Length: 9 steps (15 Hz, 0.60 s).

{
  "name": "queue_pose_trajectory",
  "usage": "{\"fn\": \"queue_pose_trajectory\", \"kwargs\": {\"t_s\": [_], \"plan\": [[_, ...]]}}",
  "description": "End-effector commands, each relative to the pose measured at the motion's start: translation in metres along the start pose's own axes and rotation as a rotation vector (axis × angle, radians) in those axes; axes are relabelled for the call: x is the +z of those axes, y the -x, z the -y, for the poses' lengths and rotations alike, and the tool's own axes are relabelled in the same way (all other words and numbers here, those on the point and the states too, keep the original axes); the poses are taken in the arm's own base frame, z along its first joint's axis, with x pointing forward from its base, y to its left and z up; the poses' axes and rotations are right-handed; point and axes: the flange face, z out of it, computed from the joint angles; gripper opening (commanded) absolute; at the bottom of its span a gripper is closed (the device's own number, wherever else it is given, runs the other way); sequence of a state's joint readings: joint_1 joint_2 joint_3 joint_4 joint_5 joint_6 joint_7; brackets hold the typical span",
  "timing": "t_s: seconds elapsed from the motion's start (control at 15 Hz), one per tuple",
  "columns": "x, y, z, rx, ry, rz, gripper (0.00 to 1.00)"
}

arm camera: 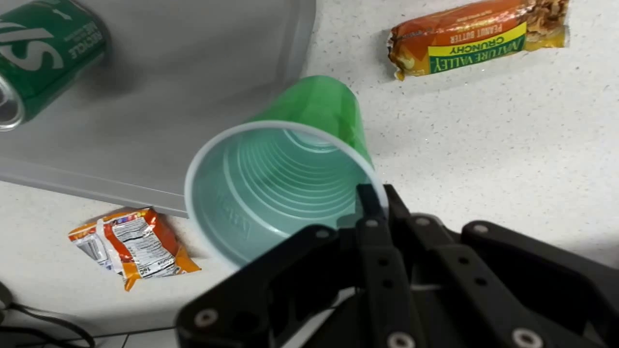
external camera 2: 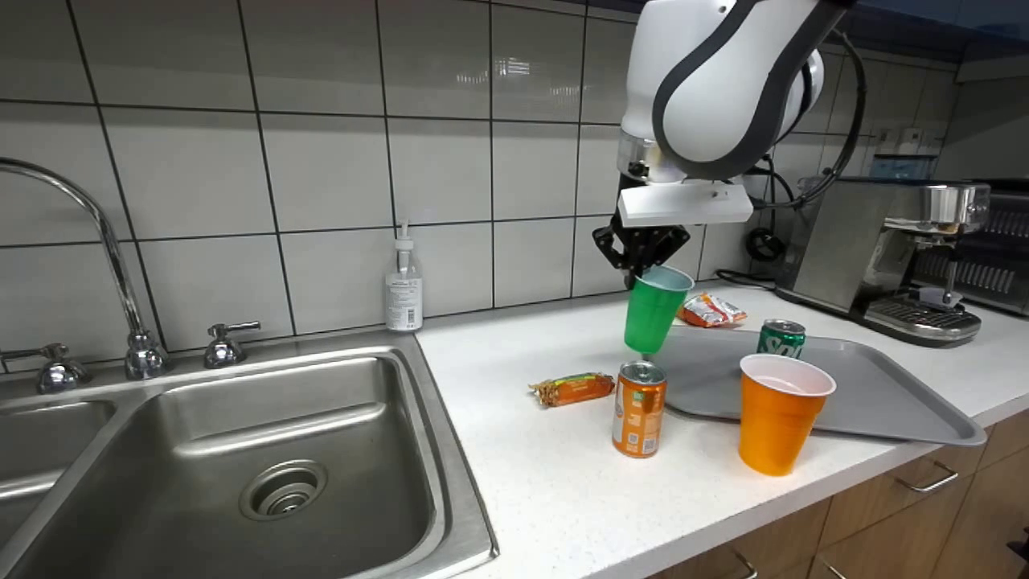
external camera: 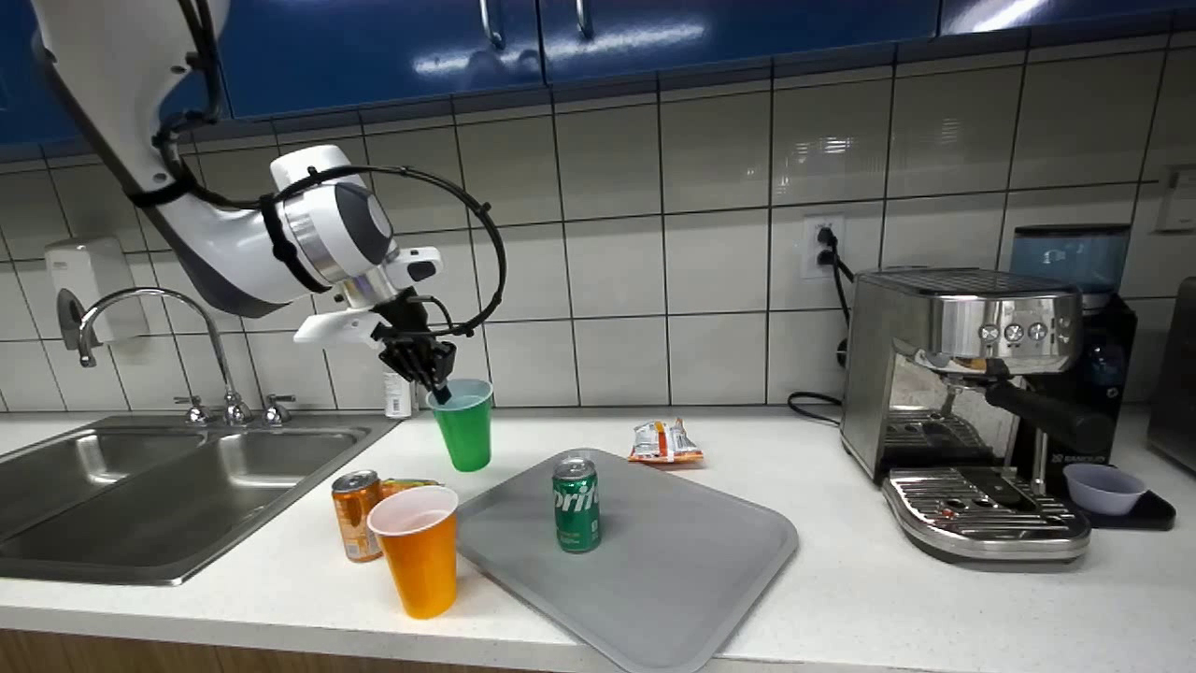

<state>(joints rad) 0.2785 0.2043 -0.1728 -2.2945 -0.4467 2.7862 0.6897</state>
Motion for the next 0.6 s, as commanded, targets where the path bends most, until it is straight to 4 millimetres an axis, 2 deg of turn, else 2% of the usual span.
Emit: {"fn": "queue_pose_trajectory", "kwargs": {"t_s": [0.0,0.2,0.53], "plan": [[-0.008,-0.003,0.031,-0.007,0.032,-0.039,0.01],[-0.009,-0.007,0.060,-0.023,0.035,-0.068,0.01],[-0.001,-0.017,0.097,-0.052,0.031,-0.086,0.01]]}}
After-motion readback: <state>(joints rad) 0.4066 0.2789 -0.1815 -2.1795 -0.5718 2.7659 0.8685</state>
